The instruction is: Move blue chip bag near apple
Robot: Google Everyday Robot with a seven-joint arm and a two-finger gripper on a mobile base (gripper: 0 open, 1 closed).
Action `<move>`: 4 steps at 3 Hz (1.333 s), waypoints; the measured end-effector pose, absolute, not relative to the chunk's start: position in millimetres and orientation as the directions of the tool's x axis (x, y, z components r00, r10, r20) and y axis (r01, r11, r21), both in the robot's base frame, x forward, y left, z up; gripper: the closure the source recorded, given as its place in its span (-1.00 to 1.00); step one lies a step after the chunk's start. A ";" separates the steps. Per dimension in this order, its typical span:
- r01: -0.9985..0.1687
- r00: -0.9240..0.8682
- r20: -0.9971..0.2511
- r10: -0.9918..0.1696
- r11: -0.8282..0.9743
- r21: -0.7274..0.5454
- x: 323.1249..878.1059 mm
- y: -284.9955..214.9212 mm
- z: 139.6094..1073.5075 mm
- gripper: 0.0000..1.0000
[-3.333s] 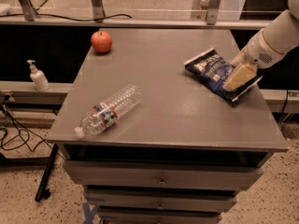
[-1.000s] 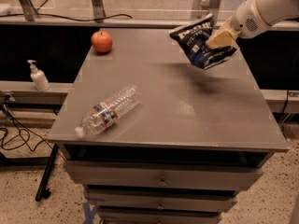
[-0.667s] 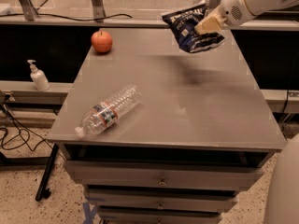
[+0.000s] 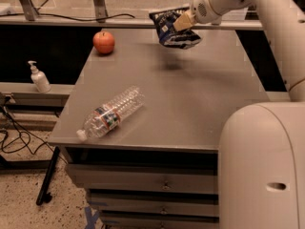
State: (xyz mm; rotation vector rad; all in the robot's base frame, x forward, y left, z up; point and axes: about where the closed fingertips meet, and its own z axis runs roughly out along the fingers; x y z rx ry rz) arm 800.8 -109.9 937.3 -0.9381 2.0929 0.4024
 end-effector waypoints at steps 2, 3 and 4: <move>-0.728 -0.481 -0.755 -0.446 0.683 0.060 833.1 -32.5 913.3 1.00; -0.758 -0.463 -0.749 -0.474 0.650 0.057 833.7 2.7 911.8 1.00; -0.780 -0.456 -0.733 -0.505 0.623 0.056 833.0 26.4 901.8 1.00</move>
Offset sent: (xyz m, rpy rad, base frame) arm 0.0502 0.1173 -0.0154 0.0668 0.0972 0.0098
